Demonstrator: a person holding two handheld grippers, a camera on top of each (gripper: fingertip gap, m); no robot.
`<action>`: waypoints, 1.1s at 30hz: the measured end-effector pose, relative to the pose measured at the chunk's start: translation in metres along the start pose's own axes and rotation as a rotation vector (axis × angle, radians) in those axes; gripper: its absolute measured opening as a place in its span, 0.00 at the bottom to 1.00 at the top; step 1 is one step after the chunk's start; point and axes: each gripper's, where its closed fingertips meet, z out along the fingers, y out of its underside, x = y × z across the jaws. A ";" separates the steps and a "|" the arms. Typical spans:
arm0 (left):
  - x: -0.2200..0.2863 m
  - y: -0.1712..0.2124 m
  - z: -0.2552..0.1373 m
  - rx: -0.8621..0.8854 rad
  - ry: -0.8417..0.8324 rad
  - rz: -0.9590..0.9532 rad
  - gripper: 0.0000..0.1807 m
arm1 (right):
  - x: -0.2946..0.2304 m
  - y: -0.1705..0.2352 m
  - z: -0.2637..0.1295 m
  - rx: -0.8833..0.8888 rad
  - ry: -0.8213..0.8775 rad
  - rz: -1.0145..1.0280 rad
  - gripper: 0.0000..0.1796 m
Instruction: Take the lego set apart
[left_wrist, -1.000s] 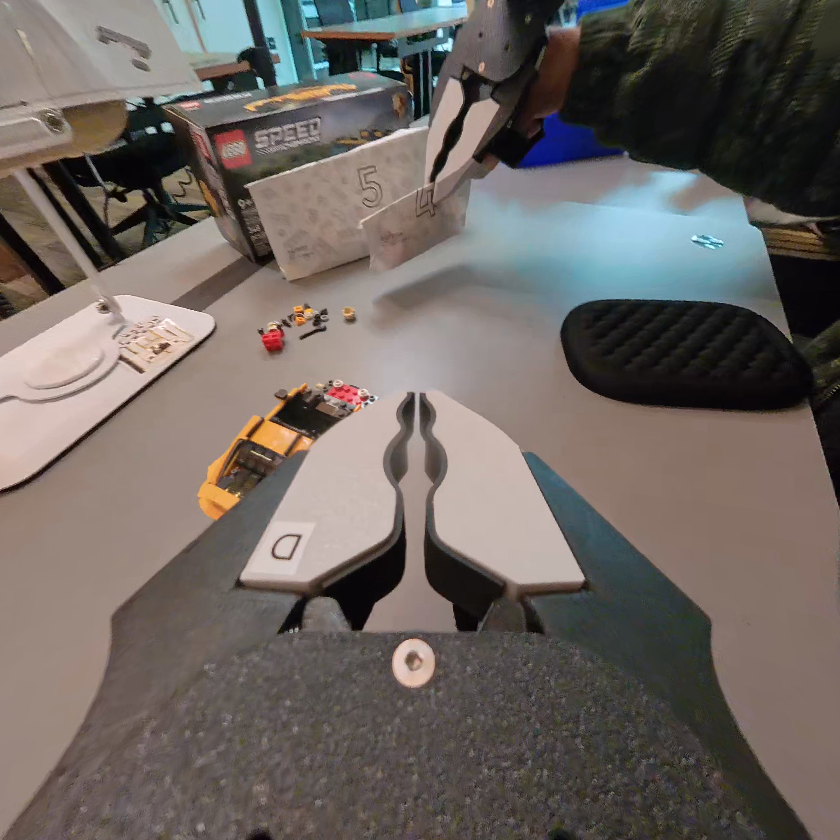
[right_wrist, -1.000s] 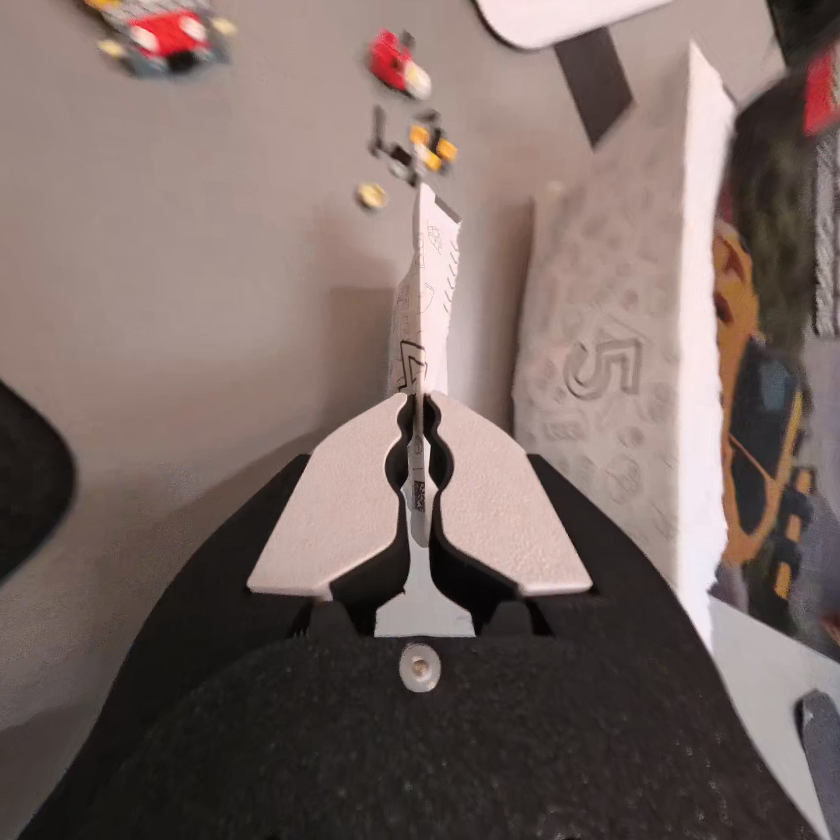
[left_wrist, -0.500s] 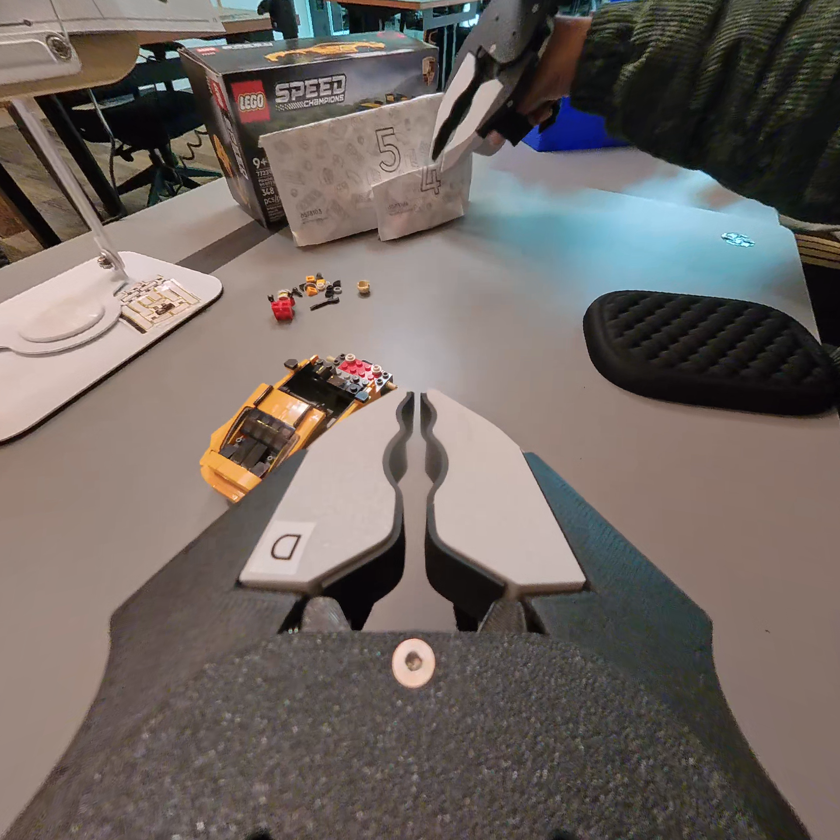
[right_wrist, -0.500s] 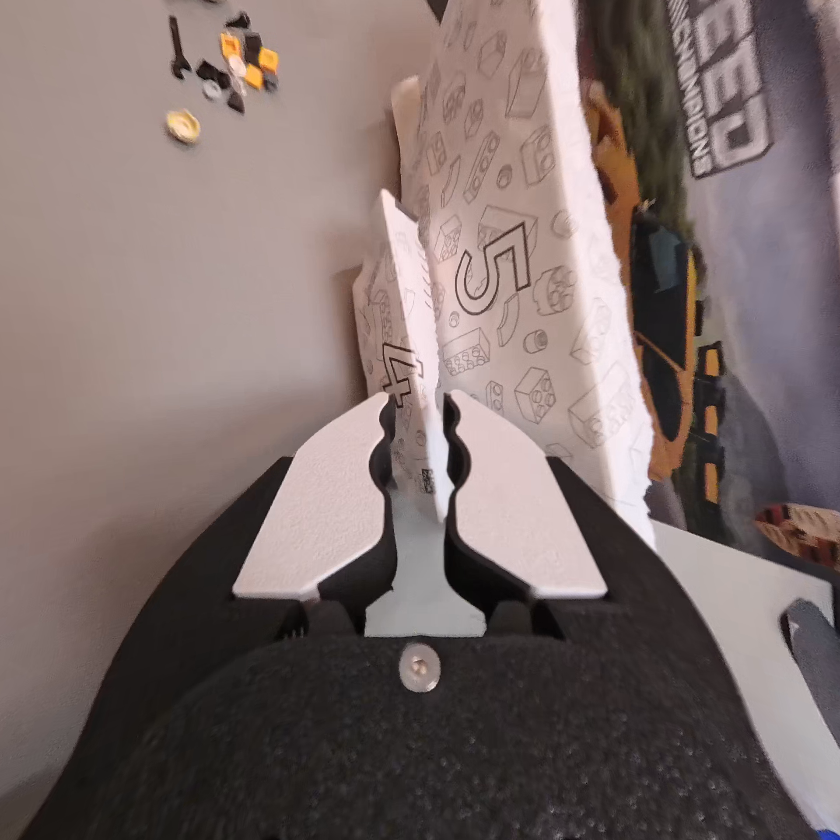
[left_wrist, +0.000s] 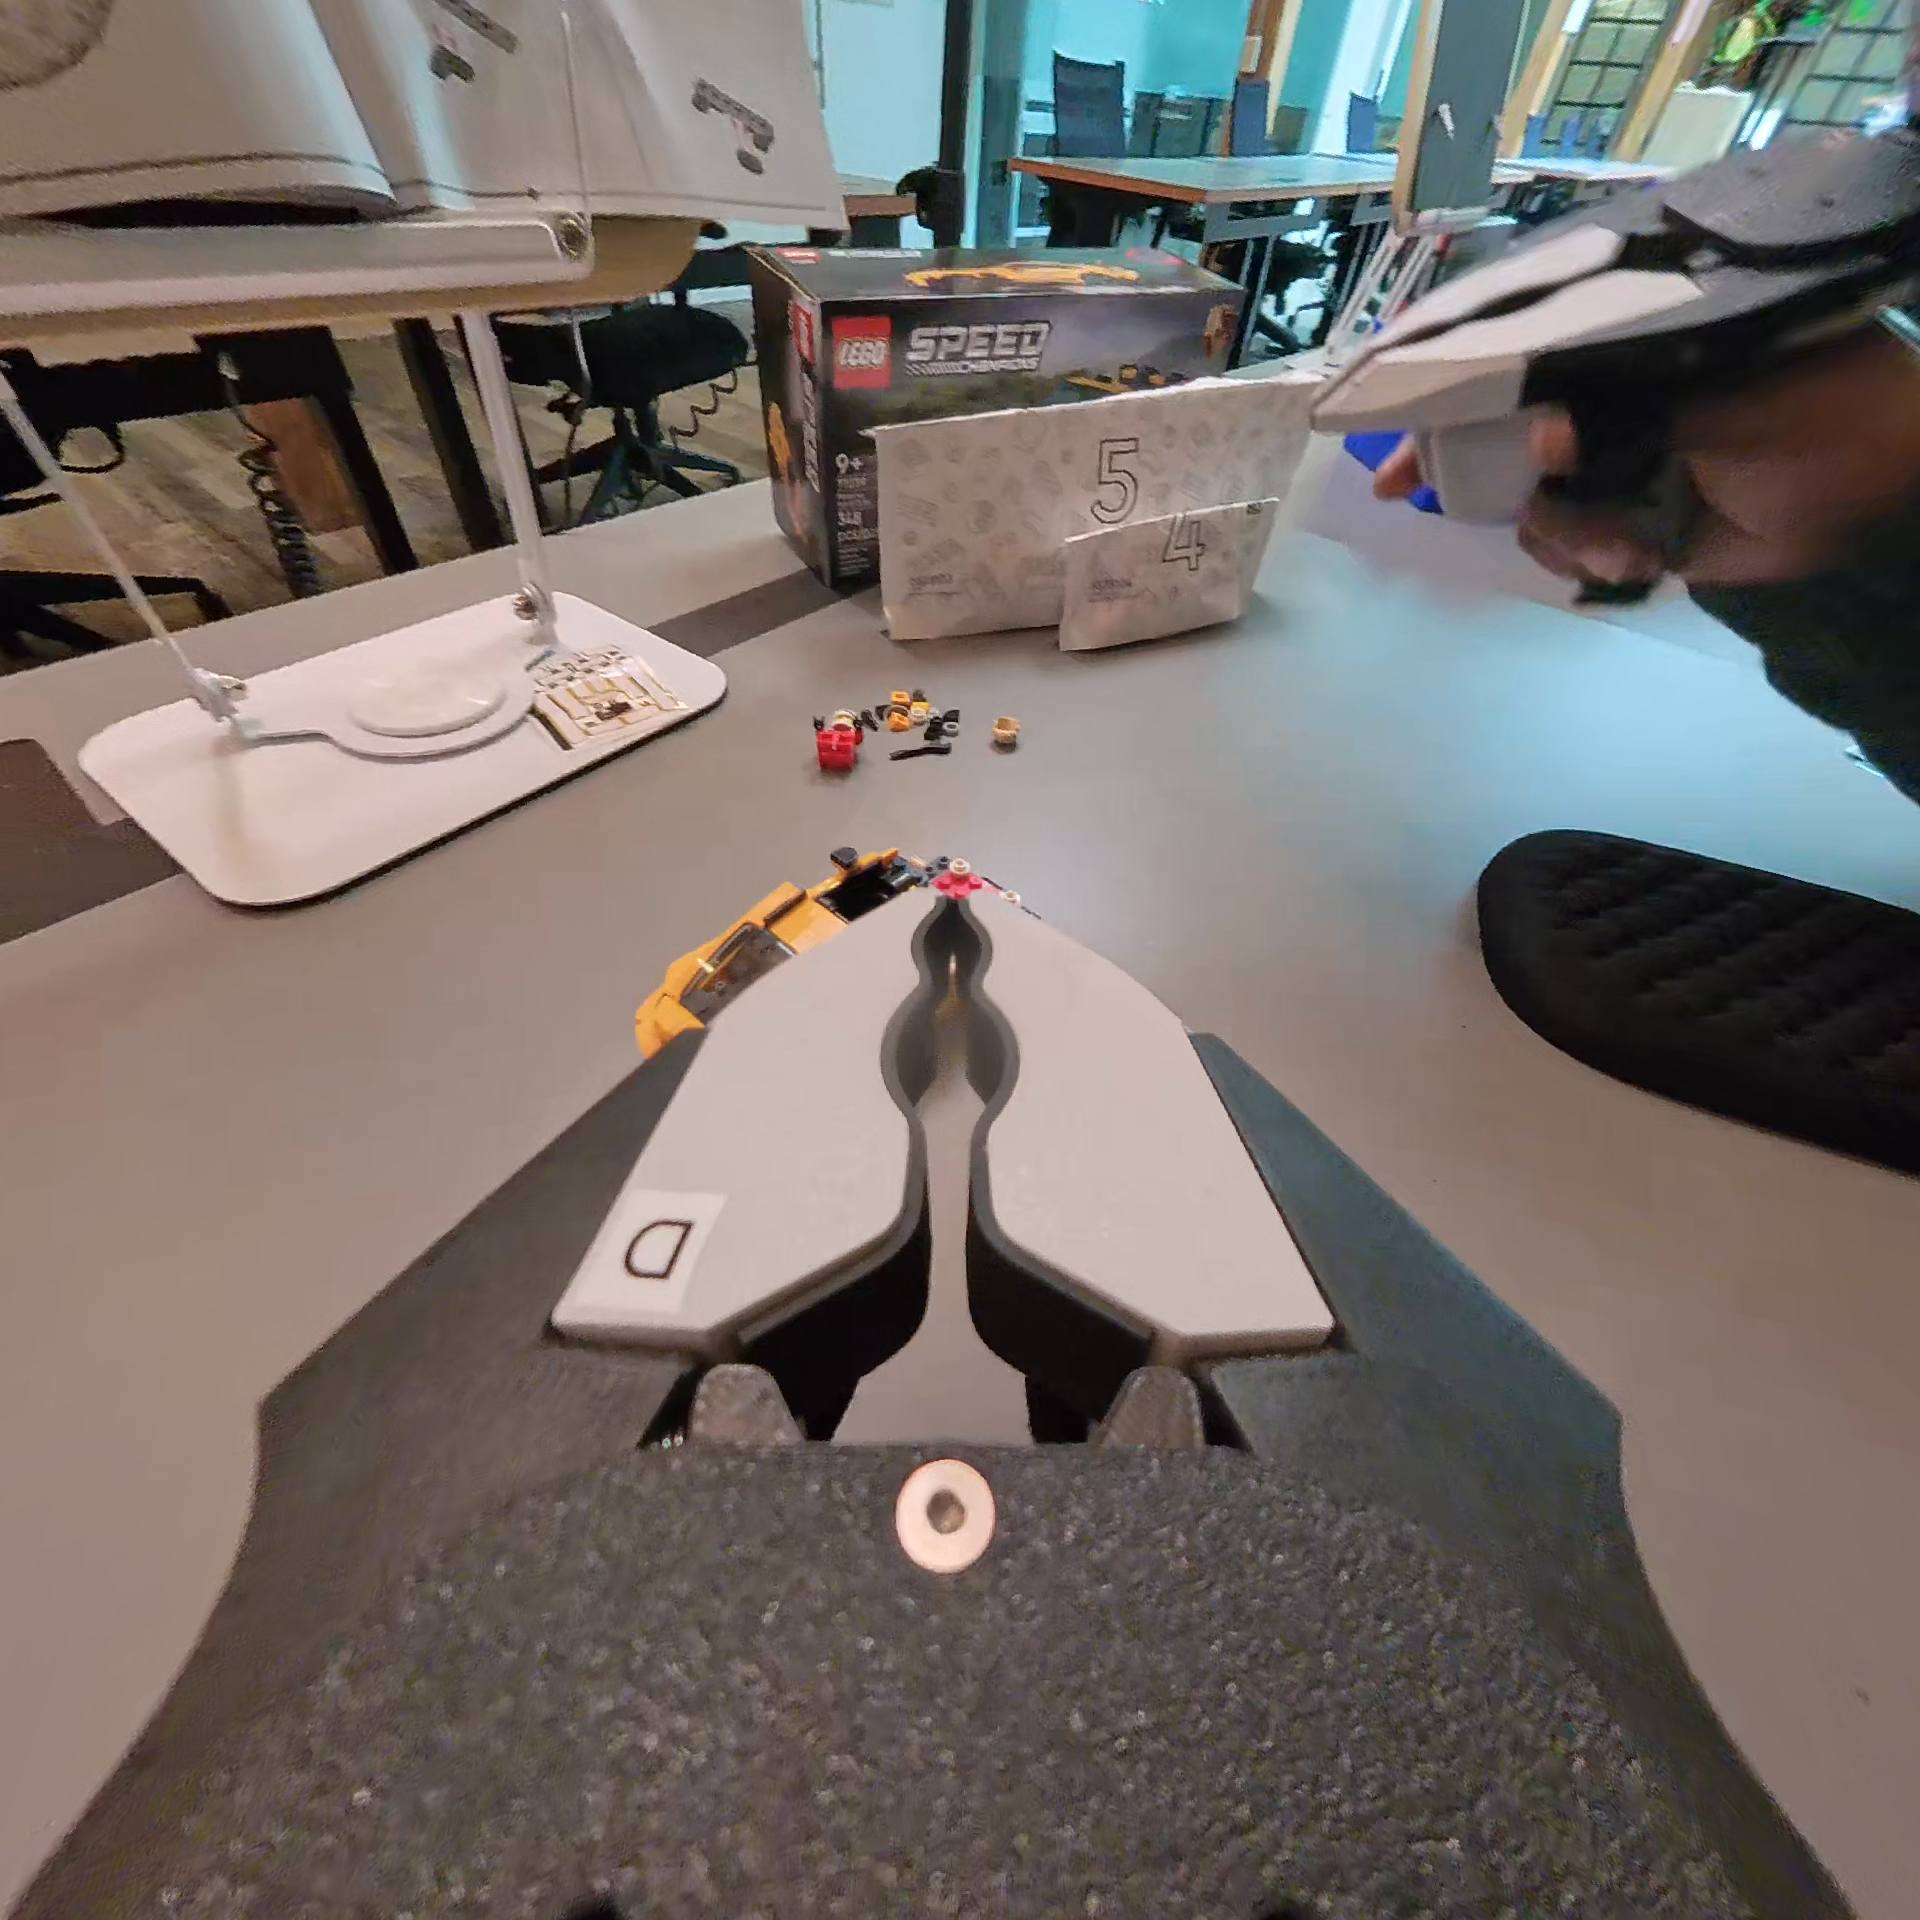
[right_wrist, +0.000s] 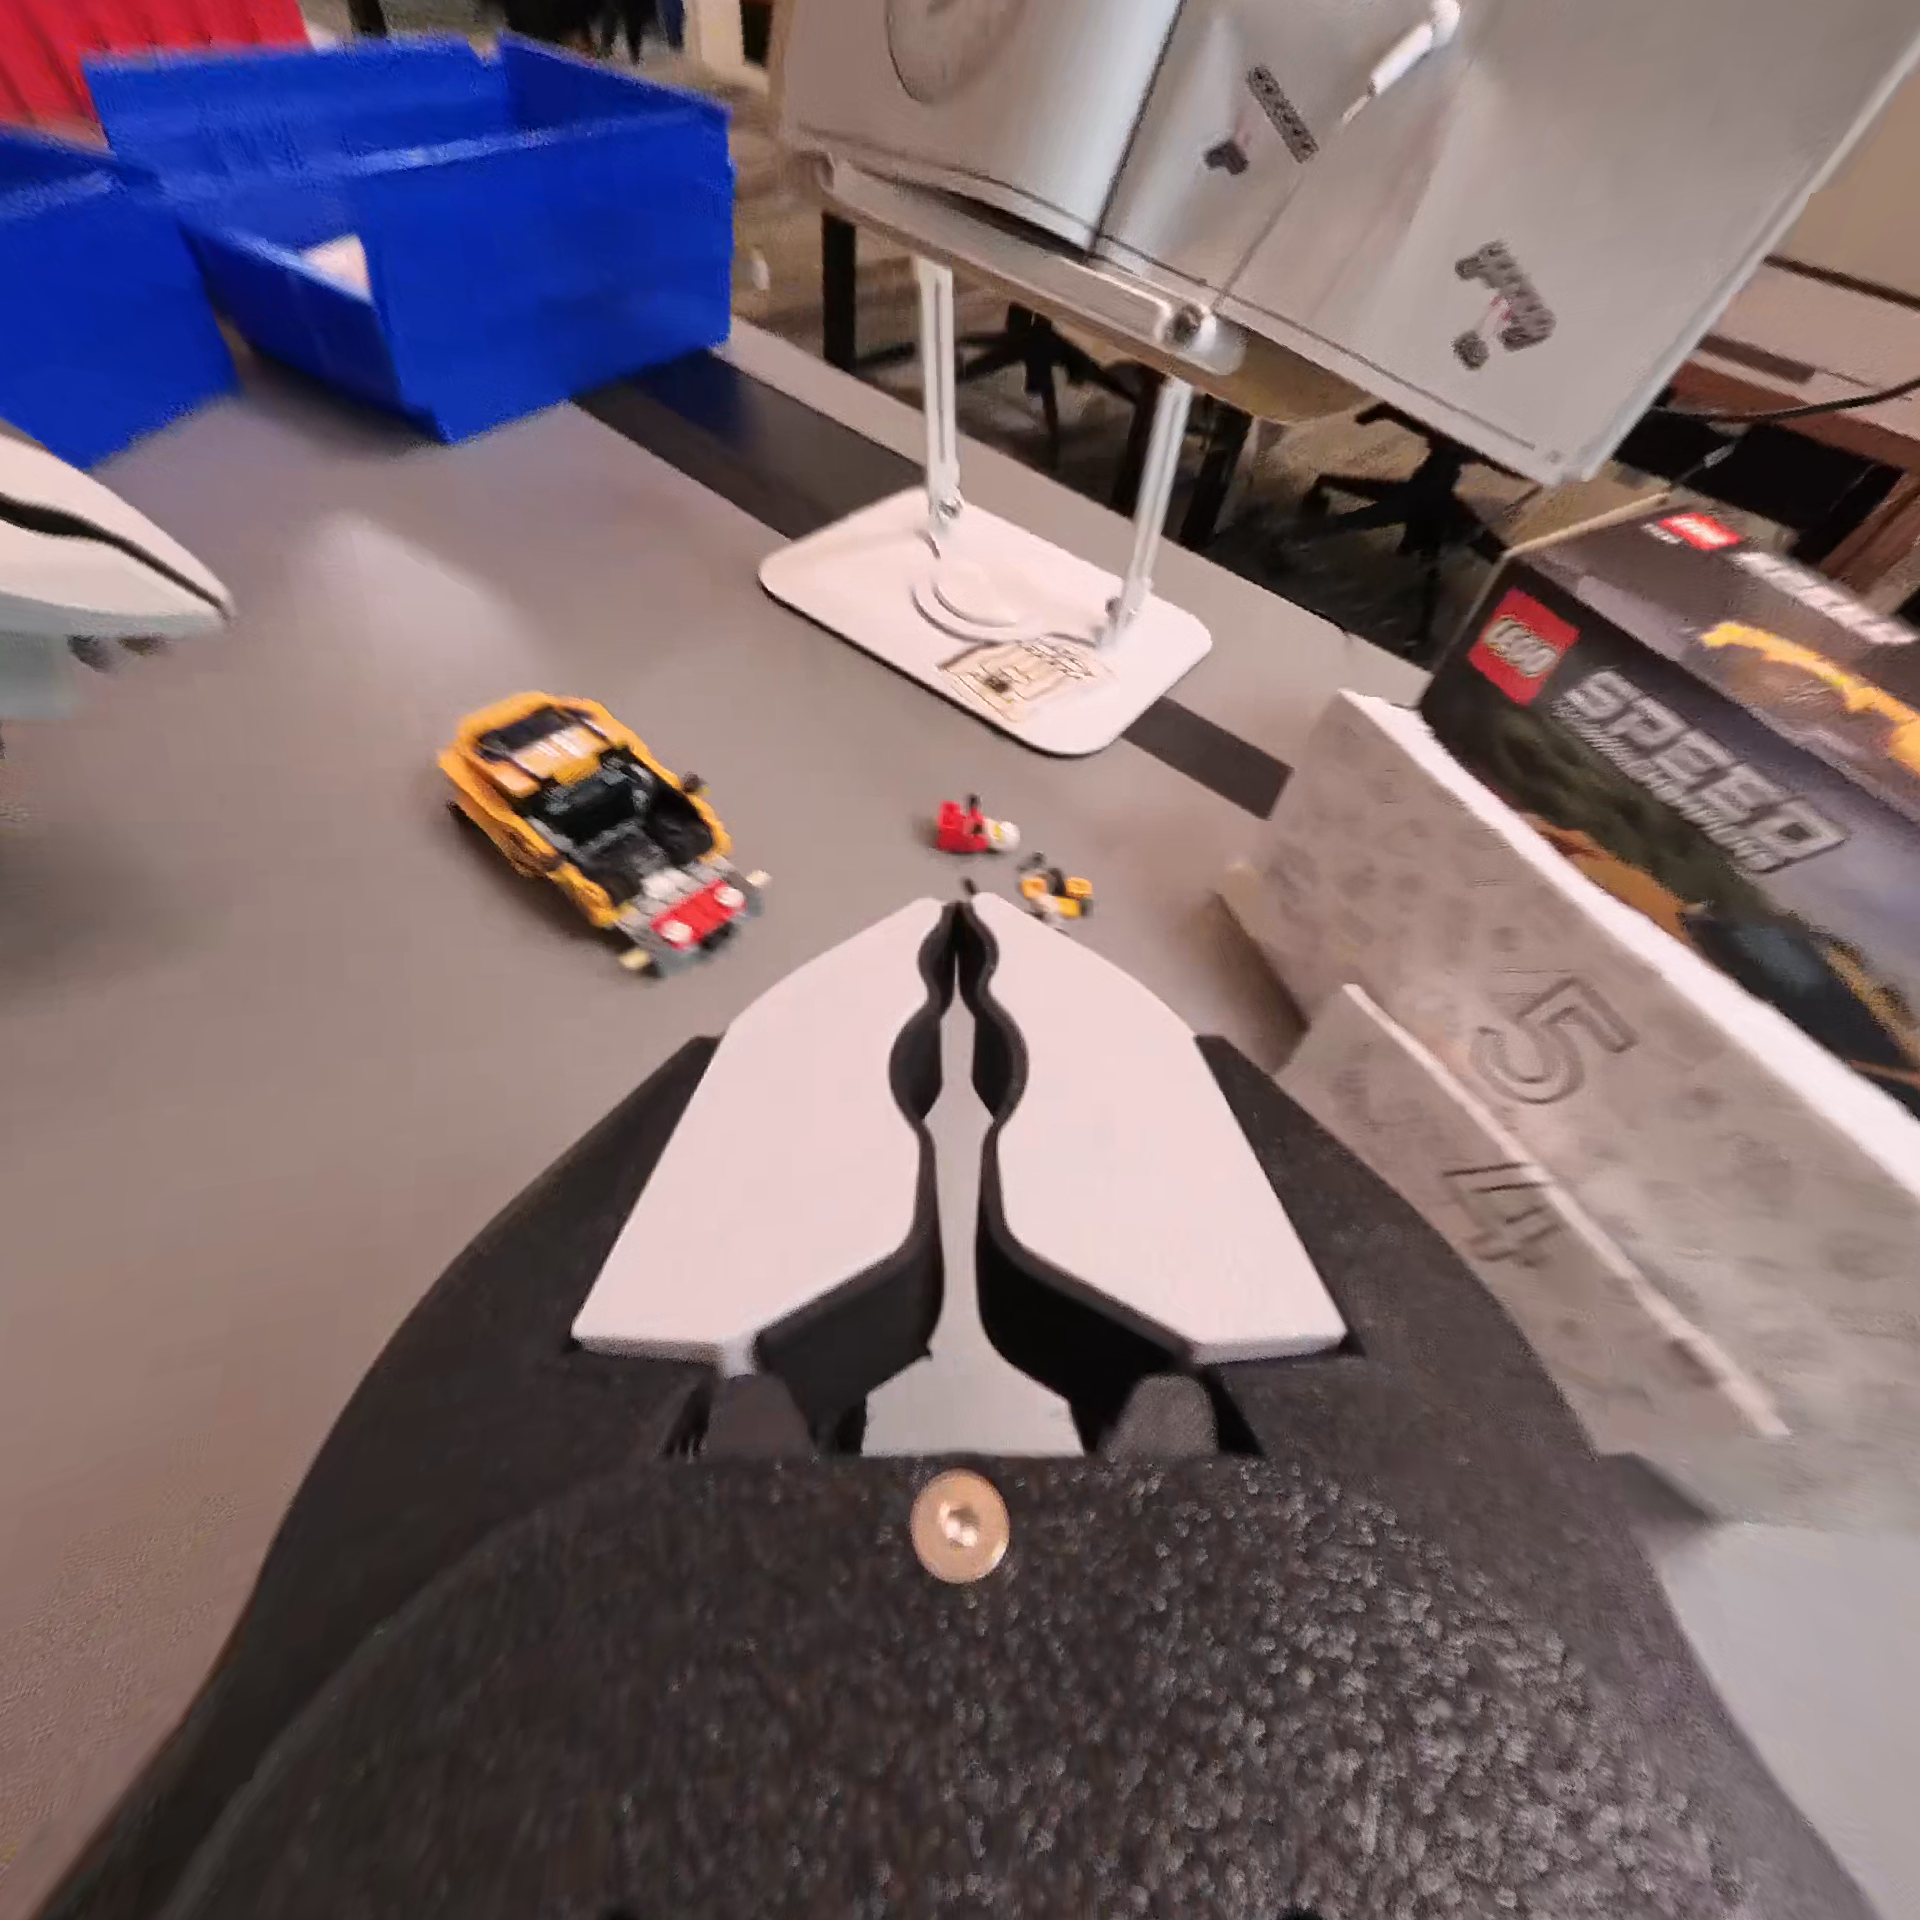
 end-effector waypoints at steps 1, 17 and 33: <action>0.000 -0.002 -0.002 0.003 -0.010 0.000 0.00 | -0.014 0.000 0.000 0.018 -0.004 0.025 0.00; 0.013 0.030 -0.028 -0.031 -0.309 -0.113 0.01 | -0.121 0.063 0.008 -0.024 0.230 0.223 0.00; 0.007 0.056 -0.024 -0.044 -0.368 -0.078 0.10 | -0.118 0.056 0.005 0.059 0.212 0.240 0.00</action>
